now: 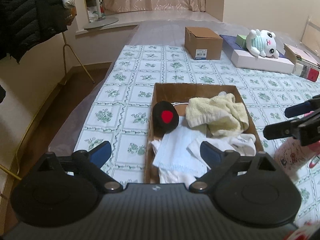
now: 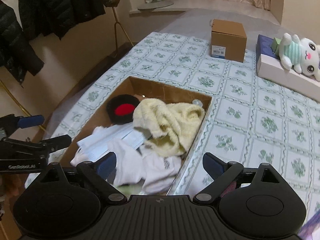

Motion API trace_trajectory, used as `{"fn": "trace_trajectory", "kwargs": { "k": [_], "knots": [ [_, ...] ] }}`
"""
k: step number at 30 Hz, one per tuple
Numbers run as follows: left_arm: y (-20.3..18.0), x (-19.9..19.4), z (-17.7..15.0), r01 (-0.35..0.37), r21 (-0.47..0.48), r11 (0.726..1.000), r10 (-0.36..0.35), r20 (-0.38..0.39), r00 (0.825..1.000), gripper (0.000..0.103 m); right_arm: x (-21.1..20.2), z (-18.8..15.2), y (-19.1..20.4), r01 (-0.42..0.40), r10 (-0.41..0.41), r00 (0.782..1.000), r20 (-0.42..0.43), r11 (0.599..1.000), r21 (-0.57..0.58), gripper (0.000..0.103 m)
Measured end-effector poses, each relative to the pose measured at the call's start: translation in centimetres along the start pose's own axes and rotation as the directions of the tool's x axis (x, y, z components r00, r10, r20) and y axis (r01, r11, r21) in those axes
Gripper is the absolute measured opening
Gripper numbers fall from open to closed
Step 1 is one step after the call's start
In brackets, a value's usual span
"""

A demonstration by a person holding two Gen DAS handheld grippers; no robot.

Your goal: Organize soft objects

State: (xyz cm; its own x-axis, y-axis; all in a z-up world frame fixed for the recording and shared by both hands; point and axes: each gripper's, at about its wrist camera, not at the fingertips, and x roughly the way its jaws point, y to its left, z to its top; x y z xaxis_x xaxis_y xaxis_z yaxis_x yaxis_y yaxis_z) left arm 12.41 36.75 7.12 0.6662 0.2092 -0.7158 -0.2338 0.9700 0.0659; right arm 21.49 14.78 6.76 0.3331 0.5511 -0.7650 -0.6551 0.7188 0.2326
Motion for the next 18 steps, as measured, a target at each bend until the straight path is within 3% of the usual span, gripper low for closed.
{"fn": "trace_trajectory", "kwargs": {
  "k": [10, 18],
  "knots": [
    [-1.5, -4.7, -3.8, 0.007, -0.073, 0.997, -0.006, 0.024, 1.0, 0.095, -6.0, -5.3, 0.5, -0.041, 0.029, 0.99, 0.141, 0.996, 0.085, 0.093],
    [-3.3, -8.6, -6.5, 0.007, -0.115, 0.993, -0.001, 0.059, 0.998, 0.095, -9.2, -9.6, 1.1, -0.004, -0.008, 0.984, 0.18, 0.998, 0.065, 0.093]
  ]
}}
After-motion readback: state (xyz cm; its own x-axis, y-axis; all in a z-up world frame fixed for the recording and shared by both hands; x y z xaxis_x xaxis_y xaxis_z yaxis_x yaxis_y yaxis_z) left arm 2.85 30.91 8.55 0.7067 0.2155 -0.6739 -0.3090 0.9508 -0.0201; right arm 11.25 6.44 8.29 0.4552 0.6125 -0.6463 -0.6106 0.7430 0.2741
